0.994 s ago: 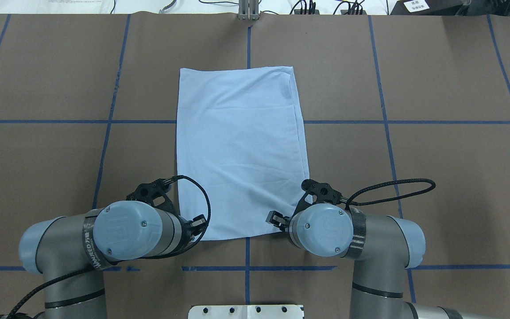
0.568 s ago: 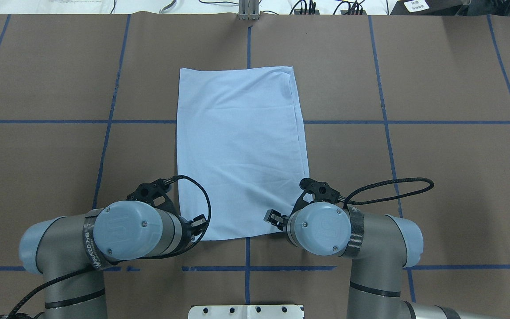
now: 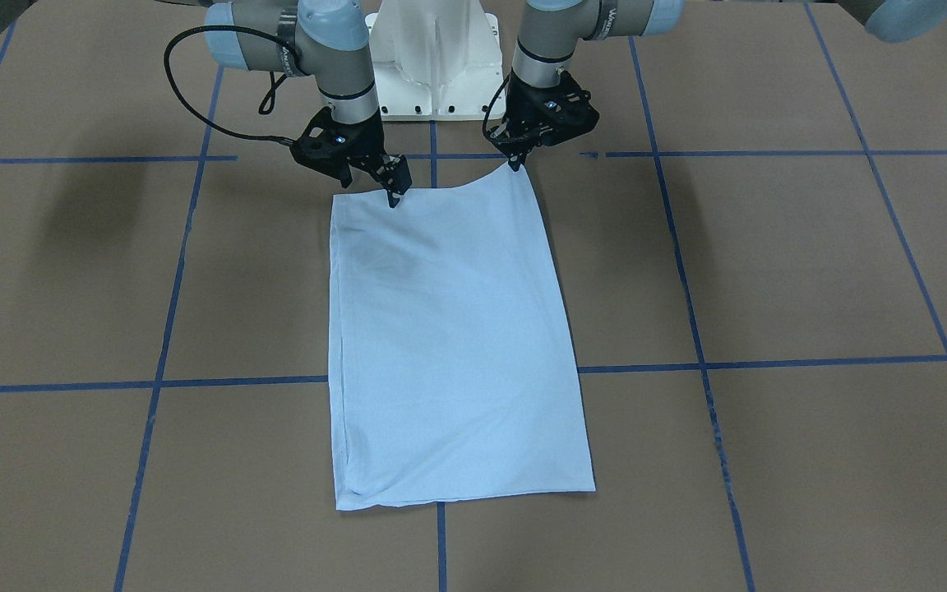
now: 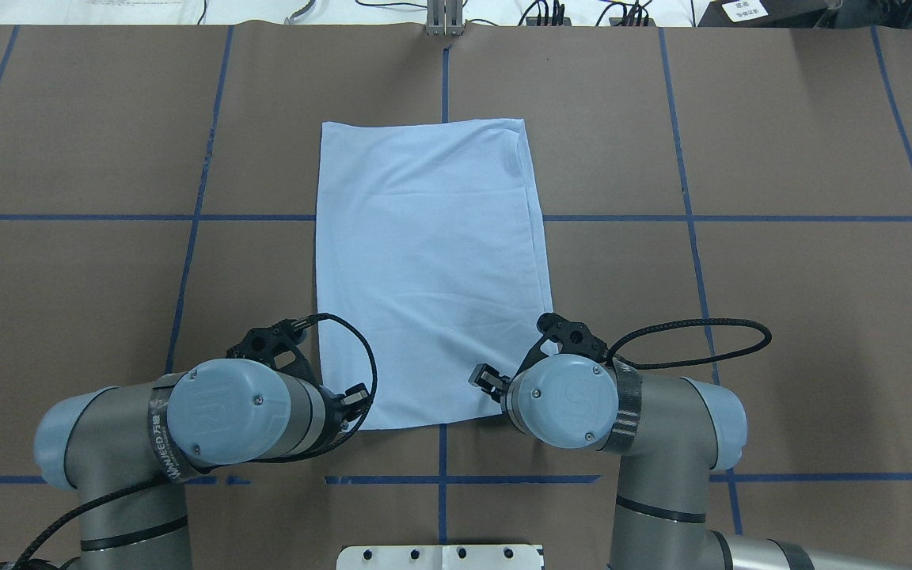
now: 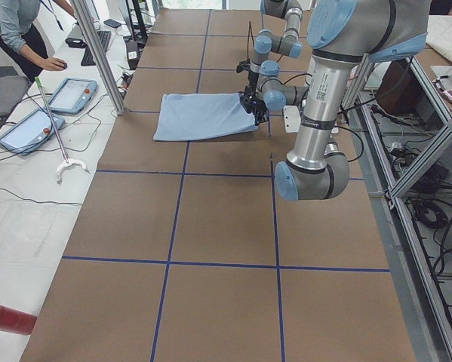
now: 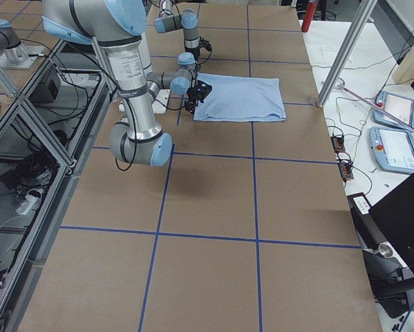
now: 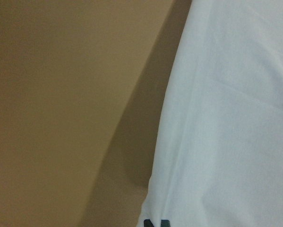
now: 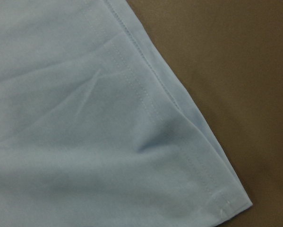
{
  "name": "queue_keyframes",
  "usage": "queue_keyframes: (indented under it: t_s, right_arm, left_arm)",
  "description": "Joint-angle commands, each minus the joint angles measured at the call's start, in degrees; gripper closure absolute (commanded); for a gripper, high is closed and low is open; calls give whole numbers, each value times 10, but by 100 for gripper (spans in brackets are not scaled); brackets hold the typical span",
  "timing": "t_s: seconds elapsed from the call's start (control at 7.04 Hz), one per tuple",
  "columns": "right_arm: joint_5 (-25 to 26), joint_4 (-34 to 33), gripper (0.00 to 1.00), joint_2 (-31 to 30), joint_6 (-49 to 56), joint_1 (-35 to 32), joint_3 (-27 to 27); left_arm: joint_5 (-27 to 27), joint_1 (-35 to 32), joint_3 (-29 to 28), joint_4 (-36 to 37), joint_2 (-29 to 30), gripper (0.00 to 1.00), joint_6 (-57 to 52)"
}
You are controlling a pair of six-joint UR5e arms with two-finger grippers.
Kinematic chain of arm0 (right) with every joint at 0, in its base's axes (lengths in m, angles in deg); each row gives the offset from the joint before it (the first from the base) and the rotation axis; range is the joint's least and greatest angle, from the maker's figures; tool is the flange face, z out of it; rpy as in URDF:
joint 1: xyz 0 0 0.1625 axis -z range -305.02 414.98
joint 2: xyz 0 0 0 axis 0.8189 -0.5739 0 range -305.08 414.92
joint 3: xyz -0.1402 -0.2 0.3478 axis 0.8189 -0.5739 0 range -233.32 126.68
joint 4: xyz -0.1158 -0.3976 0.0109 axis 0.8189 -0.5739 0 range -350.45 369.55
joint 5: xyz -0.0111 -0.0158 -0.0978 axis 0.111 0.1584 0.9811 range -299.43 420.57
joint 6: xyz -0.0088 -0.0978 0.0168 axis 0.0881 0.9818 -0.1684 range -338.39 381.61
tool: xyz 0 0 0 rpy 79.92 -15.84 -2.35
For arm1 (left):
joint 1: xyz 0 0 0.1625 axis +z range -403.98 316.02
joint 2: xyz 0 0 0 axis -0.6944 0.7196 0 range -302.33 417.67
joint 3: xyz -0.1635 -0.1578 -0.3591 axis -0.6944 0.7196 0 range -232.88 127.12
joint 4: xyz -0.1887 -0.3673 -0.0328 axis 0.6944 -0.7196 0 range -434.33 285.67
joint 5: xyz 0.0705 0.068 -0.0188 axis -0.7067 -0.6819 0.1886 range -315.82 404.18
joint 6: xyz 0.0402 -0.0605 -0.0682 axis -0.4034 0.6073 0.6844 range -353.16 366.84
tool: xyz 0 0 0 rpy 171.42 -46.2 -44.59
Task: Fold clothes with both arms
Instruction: 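Press both grippers on the shirt's near corners, adjusting the edge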
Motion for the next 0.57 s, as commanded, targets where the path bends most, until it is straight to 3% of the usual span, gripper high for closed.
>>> queue_keyframes:
  t_s: [0.0, 0.43]
  right_arm:
    - [-1, 4, 0, 14, -18, 0, -35]
    - [-4, -2, 0, 14, -19, 0, -26]
  left_arm:
    - [0, 0, 0, 0, 0, 100, 0]
    - [-1, 0, 0, 0, 1, 100, -1]
